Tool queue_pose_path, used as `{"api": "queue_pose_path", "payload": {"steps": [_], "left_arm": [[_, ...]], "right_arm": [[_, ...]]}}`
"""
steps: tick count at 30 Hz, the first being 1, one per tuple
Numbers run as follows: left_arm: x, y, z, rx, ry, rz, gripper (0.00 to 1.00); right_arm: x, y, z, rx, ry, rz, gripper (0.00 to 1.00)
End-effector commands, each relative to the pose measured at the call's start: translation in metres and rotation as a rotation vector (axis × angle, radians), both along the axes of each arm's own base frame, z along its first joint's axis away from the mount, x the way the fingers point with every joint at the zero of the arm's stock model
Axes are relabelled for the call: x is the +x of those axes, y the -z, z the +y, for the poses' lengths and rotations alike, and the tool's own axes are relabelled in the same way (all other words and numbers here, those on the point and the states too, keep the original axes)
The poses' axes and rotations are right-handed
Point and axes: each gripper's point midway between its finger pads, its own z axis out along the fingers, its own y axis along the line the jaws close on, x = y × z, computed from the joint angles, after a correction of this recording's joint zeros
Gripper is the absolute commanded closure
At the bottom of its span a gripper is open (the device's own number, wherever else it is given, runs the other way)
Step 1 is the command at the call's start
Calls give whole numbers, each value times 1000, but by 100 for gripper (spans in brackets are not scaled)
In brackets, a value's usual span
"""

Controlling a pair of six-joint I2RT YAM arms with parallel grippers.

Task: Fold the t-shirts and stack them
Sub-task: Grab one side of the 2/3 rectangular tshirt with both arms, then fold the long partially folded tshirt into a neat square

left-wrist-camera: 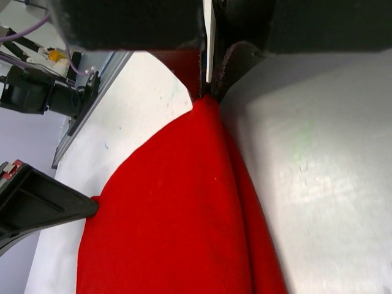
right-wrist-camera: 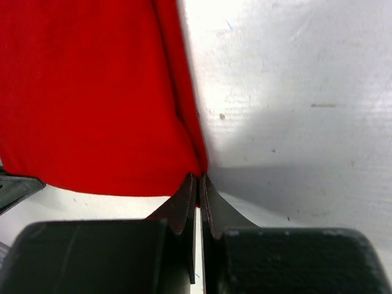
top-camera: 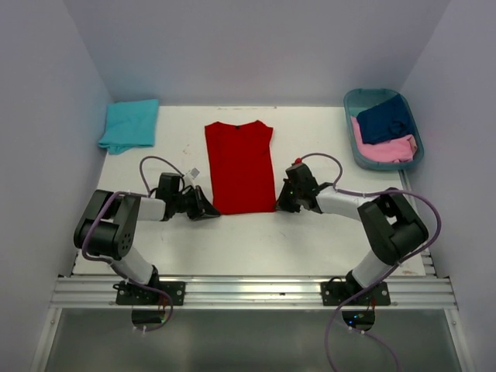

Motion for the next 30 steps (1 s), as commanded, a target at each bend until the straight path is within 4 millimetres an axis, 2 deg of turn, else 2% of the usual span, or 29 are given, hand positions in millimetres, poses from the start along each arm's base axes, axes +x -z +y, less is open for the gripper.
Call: {"api": "queue_pose_path", "payload": {"steps": [1,5,7,9,10,11,12,13,14,15,16,19,20,22,23,25,26,28,29,30], "left_arm": [[-52,46,27,171,-19,162,100],[-70,32,22,113,-4,167,100],[-90,31,25,125,6,208,100],[-100,20,26,132,11,182,100],[-104,16,25,118,-10,197,100],[-108,5,20,92,-8,174,100],[-118,-2,9,70,32,178,100],[-126,-8,3,50,34,216,100],[-124,-19,0,55,35,170,100],[-132,-24,-5,61,60,163,100],[-141,-26,-4,66,54,198,100],[-147,-59,-2,34,42,128,100],[-150,-66,-2,27,36,123,100],[-158,-76,2,33,25,138,100],[-157,-90,2,15,22,100,100],[-165,-96,5,22,16,123,100],[-164,-105,5,15,15,100,100],[-167,-111,9,26,5,99,100],[-166,-118,9,22,1,83,100],[-167,-121,9,20,-1,84,100]], "right_arm": [[-31,23,-27,-99,-8,83,100],[-47,17,-29,-76,-30,90,100],[-56,6,-28,-65,-44,72,100],[-71,4,-31,-75,-61,82,100],[-75,-6,-30,-56,-68,60,100],[-79,-10,-29,-53,-75,51,100],[-94,-9,-29,-63,-95,70,100],[-98,-19,-27,-49,-106,43,100],[-105,-21,-27,-51,-119,43,100],[-120,-22,-24,-63,-146,62,100],[-125,-26,-23,-60,-154,55,100],[-150,-41,-21,-26,-180,59,100],[-152,-46,-18,-10,-186,43,100],[-168,-49,-18,-20,-215,56,100],[-171,-55,-17,-16,-224,44,100],[-185,-66,-19,-23,-246,40,100],[-186,-73,-22,-38,-237,31,100],[-193,-90,-18,-22,-266,-1,100],[-192,-105,-14,-6,-271,-28,100],[-194,-111,-17,-26,-281,-40,100]]}}
